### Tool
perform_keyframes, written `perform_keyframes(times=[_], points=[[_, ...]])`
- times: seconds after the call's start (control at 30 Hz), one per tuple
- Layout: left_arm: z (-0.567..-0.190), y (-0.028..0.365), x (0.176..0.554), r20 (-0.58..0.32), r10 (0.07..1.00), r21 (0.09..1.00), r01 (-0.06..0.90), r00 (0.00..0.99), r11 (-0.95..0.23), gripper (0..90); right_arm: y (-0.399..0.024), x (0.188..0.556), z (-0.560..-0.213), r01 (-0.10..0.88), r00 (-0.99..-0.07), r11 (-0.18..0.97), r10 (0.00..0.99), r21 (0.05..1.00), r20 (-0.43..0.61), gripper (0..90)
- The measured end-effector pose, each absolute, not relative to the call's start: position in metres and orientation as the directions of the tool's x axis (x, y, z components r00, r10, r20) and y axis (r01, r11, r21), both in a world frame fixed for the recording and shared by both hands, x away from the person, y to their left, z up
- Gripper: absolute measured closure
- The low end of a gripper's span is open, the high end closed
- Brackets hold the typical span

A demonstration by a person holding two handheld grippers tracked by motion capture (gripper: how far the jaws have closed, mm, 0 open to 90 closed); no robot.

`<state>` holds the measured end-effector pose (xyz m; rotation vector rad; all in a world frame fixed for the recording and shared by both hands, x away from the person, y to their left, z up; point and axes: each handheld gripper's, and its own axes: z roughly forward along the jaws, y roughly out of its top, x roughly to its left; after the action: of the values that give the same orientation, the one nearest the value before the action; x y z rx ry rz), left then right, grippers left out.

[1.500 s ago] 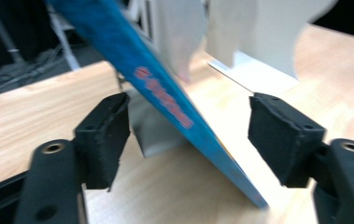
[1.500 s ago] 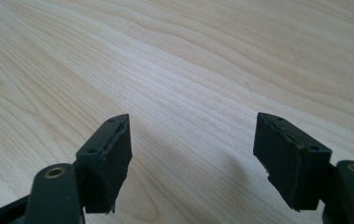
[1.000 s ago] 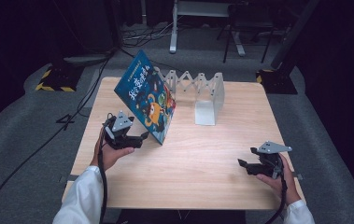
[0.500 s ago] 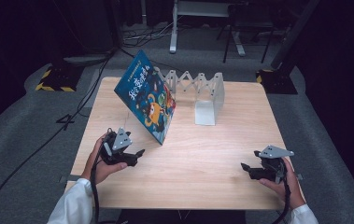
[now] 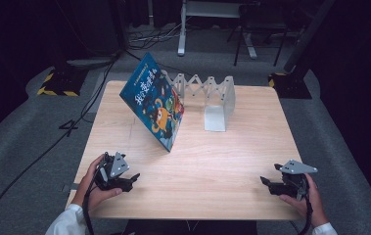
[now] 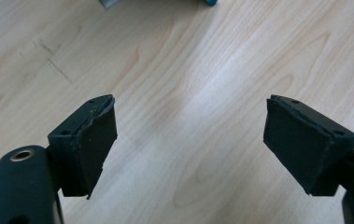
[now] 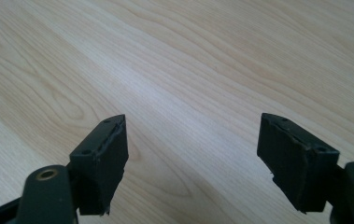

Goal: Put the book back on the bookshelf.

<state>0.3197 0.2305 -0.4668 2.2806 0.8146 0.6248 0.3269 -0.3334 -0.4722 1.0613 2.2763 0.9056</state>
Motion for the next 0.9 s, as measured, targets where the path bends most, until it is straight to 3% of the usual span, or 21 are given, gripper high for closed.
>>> perform_keyframes(times=[0.63, 0.77, 0.9], points=[[-0.498, 0.266, 0.301, 0.125, 0.750, 0.668, 0.504, 0.650, -0.547, 16.8, -0.375, 0.311, -0.499, 0.560, -0.501, 0.400, 0.861, 0.725, -0.088, 22.1], [-0.505, 0.283, 0.299, 0.001, 0.782, 0.698, 0.559, 0.624, -0.447, 16.8, -0.384, 0.309, -0.502, 0.576, -0.478, 0.355, 0.877, 0.736, -0.050, 21.7], [-0.505, 0.292, 0.298, -0.013, 0.807, 0.692, 0.587, 0.591, -0.419, 17.7, -0.388, 0.311, -0.504, 0.593, -0.467, 0.321, 0.884, 0.739, -0.009, 20.1]])
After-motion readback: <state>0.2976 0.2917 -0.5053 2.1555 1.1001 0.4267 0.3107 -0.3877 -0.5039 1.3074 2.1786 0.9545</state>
